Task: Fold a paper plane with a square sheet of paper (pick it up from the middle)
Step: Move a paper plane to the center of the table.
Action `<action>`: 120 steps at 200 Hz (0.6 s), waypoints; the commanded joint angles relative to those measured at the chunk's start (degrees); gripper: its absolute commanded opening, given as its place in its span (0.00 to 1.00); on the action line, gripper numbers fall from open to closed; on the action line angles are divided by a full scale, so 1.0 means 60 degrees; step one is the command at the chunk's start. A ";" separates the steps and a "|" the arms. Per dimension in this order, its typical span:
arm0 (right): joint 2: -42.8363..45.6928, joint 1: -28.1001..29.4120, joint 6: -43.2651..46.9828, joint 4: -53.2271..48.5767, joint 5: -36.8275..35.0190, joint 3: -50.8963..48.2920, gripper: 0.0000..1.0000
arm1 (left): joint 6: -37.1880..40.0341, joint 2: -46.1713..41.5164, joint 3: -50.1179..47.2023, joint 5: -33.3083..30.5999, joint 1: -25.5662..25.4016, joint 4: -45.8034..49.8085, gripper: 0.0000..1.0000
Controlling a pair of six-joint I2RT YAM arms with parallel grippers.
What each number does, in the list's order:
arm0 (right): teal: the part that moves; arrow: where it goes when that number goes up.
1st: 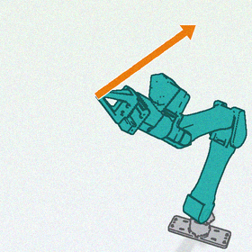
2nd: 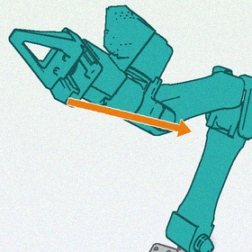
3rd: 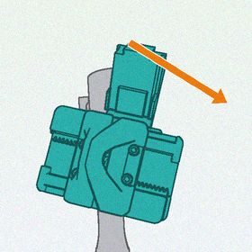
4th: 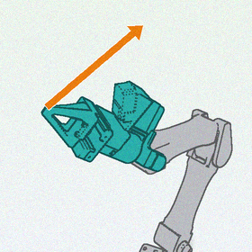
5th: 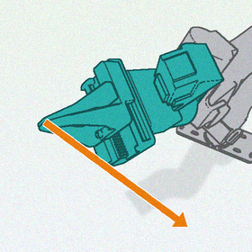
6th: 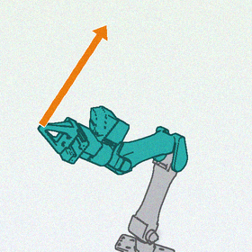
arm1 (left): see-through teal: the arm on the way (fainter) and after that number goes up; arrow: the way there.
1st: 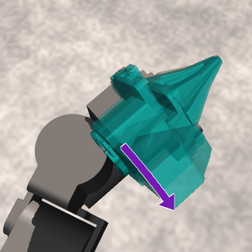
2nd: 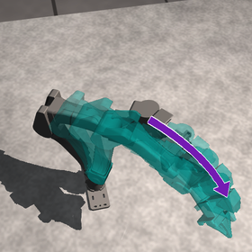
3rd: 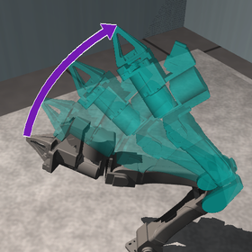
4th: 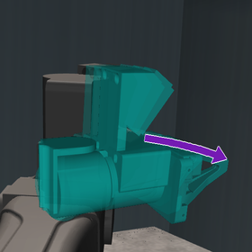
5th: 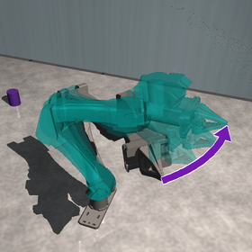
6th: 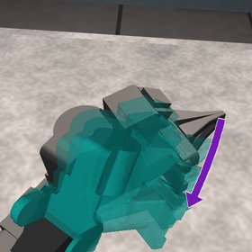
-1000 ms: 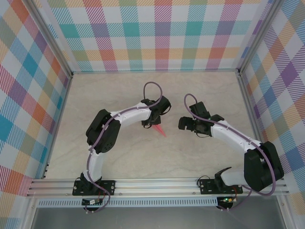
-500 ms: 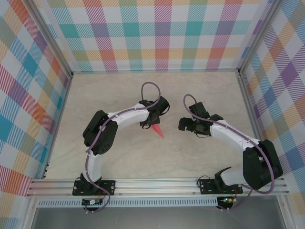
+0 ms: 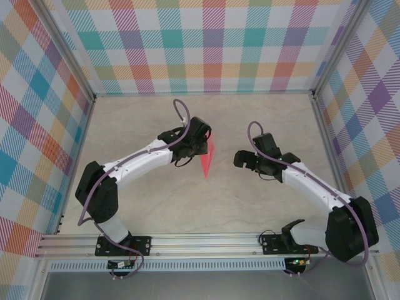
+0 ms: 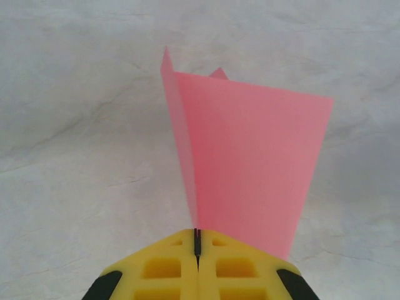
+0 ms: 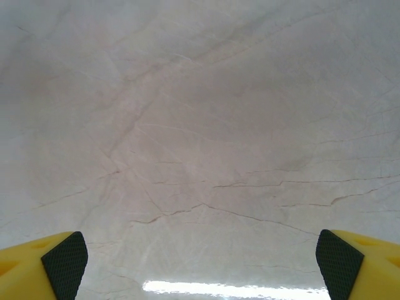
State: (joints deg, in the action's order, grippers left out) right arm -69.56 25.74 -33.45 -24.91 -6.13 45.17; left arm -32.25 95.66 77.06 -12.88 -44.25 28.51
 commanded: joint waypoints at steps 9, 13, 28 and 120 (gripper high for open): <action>0.0720 -0.0085 -0.0631 0.0738 0.0919 -0.0542 0.97 | 0.0456 -0.0090 -0.1083 0.2018 0.0117 -0.2291 0.00; 0.0769 -0.0085 -0.0675 0.0829 0.1065 -0.0623 0.97 | 0.0381 -0.0044 -0.1206 0.2249 0.0134 -0.2566 0.00; 0.0827 -0.0085 -0.0908 0.1168 0.1578 -0.0792 0.96 | 0.0058 0.0154 -0.1658 0.3098 0.0262 -0.3570 0.00; -0.0754 -0.0007 -0.1645 0.3211 0.4337 -0.1016 0.47 | -0.1620 0.0915 -0.4103 0.4891 0.0962 -0.7728 0.00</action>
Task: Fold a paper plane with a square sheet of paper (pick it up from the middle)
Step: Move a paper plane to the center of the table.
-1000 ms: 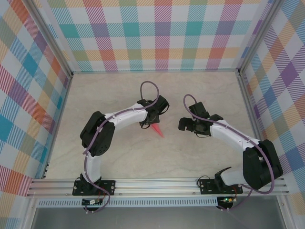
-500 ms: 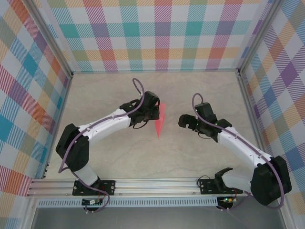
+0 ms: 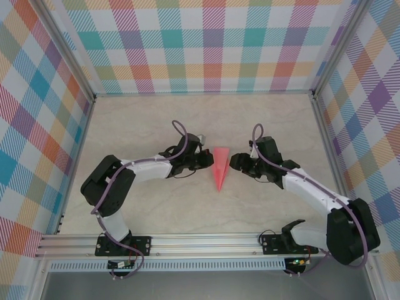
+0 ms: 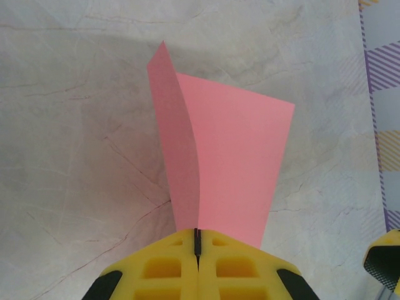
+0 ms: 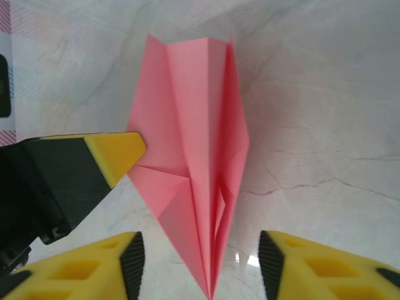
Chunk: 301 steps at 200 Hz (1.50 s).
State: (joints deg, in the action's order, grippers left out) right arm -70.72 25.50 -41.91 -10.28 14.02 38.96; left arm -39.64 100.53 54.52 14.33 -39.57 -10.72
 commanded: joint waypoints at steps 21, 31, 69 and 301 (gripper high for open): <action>-0.1185 0.0291 -0.0237 0.0946 0.1193 0.0265 0.43 | -0.0501 0.0229 -0.0674 0.0344 0.0278 -0.1482 0.00; -0.1457 0.0417 -0.0223 0.0937 0.1179 0.0407 0.41 | -0.0513 0.0290 -0.0763 0.0344 0.0314 -0.1512 0.00; -0.2332 0.0796 -0.0132 0.0815 0.1027 0.0970 0.36 | -0.0463 0.0340 -0.0949 0.0322 0.0400 -0.1402 0.00; -0.3978 0.1355 0.0309 0.0591 0.1145 0.1490 0.55 | -0.0659 0.0618 -0.1517 -0.0015 0.0575 -0.1434 0.00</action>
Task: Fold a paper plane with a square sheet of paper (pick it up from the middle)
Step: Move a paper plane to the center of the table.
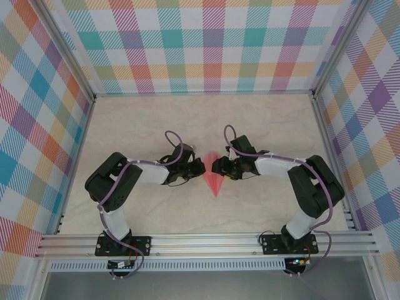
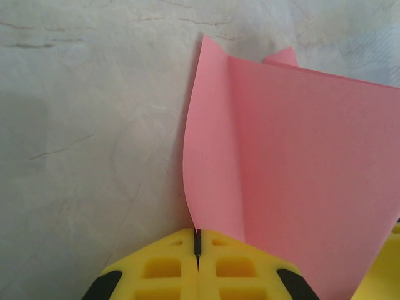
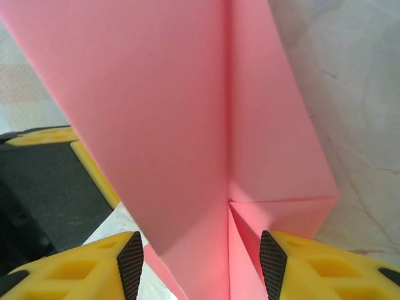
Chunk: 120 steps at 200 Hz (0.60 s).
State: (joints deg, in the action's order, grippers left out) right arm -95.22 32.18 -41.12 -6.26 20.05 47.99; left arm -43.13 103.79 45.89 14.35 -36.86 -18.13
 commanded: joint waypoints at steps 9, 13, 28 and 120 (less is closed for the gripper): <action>0.0123 0.0316 0.0149 -0.0194 0.0007 -0.0004 0.56 | -0.0078 0.0082 -0.0062 0.0009 0.0130 -0.0215 0.00; 0.0143 0.0357 0.0112 -0.0237 -0.0045 -0.0014 0.55 | -0.0093 0.0089 -0.0065 0.0024 0.0124 -0.0223 0.00; 0.0203 0.0485 -0.0006 -0.0357 -0.0212 -0.0054 0.55 | -0.0109 0.0103 -0.0054 0.0014 0.0123 -0.0245 0.00; -0.0136 0.1393 -0.0132 -0.1205 -0.1459 0.0401 0.55 | -0.0155 0.0212 -0.0038 0.0127 0.0123 -0.0318 0.00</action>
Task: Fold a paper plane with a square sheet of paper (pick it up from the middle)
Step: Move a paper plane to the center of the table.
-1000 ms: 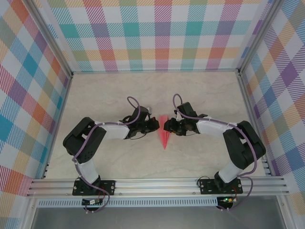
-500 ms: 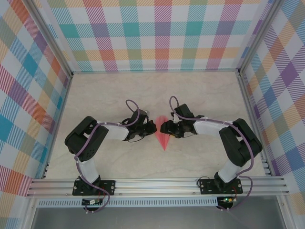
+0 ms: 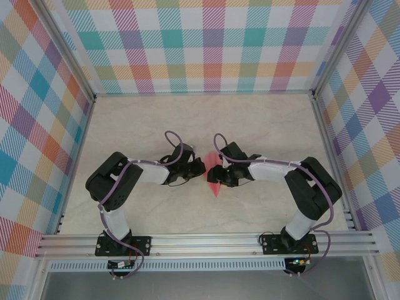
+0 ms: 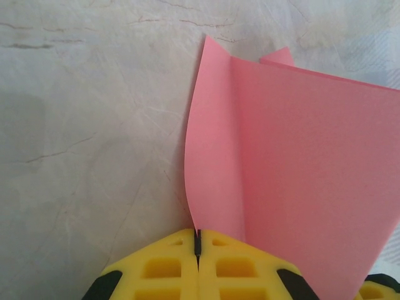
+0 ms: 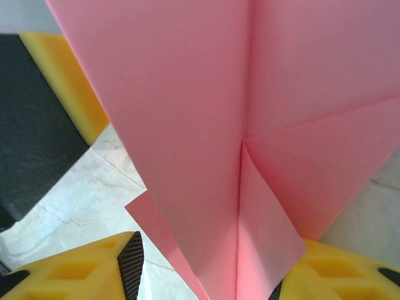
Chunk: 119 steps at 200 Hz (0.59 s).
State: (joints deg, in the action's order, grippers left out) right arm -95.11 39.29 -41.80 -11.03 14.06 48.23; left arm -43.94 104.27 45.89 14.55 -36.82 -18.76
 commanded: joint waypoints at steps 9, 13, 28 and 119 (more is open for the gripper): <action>-0.0213 0.0271 0.0007 -0.0524 -0.0580 0.0456 0.56 | -0.0023 0.0129 -0.0032 0.0109 0.0116 -0.0212 0.00; -0.0230 0.0299 0.0033 -0.0579 -0.0628 0.0507 0.56 | -0.0027 0.0123 -0.0042 0.0110 0.0116 -0.0210 0.00; -0.0306 0.0387 0.0081 -0.0661 -0.0781 0.0614 0.57 | -0.0017 0.0114 -0.0035 0.0109 0.0116 -0.0201 0.00; -0.0364 0.0657 -0.0013 -0.1391 -0.1904 0.1128 0.37 | 0.0000 0.0112 -0.0032 0.0064 0.0116 -0.0139 0.00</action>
State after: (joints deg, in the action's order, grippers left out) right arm -97.14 42.57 -41.65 -16.99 5.06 53.41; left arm -43.97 104.31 45.89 14.57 -36.82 -18.83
